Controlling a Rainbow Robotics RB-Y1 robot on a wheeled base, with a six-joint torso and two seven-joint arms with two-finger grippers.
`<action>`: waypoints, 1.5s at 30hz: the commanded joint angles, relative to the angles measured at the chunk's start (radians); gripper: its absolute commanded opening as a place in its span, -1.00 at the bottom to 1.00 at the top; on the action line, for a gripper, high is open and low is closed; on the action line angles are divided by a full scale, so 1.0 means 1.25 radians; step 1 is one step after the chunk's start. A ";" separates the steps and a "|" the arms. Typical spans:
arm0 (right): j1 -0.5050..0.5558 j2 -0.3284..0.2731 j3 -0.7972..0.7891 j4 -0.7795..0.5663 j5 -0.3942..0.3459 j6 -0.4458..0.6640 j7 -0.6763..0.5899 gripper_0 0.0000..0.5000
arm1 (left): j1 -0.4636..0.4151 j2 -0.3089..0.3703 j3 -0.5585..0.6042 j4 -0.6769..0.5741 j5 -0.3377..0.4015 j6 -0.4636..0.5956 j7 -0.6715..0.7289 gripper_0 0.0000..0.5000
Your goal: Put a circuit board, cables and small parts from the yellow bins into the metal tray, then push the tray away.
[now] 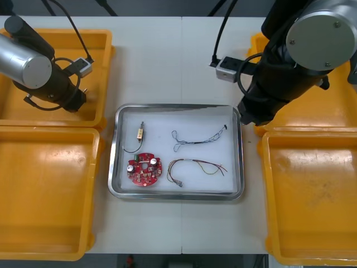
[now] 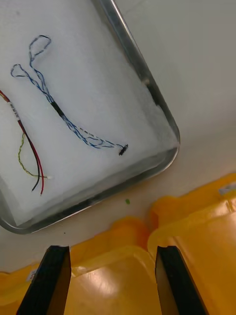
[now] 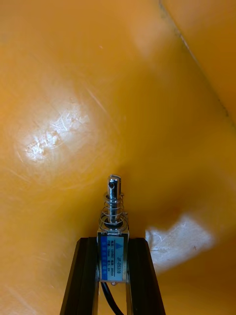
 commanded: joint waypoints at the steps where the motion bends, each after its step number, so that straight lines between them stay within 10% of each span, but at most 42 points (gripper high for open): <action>1: 0.012 -0.049 -0.065 -0.024 -0.006 0.010 -0.061 1.00 | -0.044 -0.001 -0.005 0.006 0.010 -0.015 -0.029 -1.00; 27: 0.232 -0.191 -0.315 -0.052 -0.003 0.010 -0.404 1.00 | -0.069 0.076 0.329 0.000 0.136 0.365 0.001 -1.00; 45: 0.397 -0.217 -0.413 -0.055 0.029 -0.038 -0.407 1.00 | -0.069 0.094 0.377 -0.199 0.130 0.474 0.375 -1.00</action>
